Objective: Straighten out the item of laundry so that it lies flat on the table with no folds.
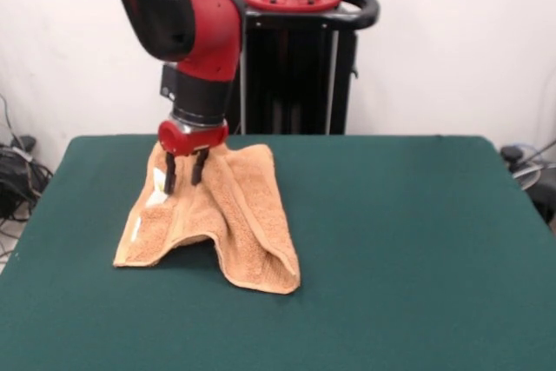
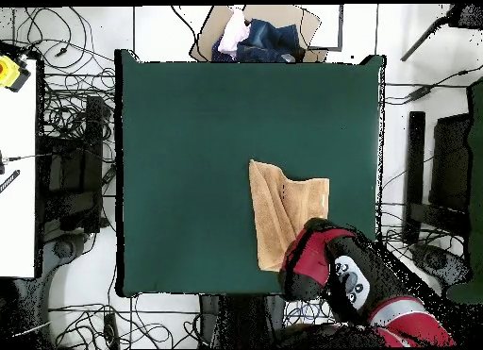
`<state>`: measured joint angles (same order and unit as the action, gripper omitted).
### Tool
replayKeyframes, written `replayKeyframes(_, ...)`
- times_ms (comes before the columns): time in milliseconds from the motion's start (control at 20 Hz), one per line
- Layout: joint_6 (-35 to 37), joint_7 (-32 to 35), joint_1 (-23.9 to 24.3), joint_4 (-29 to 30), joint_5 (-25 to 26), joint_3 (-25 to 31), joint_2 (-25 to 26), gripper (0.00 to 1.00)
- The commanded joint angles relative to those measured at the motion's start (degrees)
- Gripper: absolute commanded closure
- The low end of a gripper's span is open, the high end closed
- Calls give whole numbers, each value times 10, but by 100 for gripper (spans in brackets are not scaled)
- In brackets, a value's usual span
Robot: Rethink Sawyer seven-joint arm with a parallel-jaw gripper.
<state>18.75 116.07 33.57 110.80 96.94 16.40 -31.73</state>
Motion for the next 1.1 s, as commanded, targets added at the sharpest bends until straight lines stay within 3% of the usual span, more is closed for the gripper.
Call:
replayKeyframes(50,134,160,57,-223,264,-17,136,0)
replayKeyframes(600,199,293,23,-212,300,-32,149,0)
replayKeyframes(950,265,364,23,-199,387,-31,152,0)
replayKeyframes(1100,332,411,12,-197,440,-34,163,0)
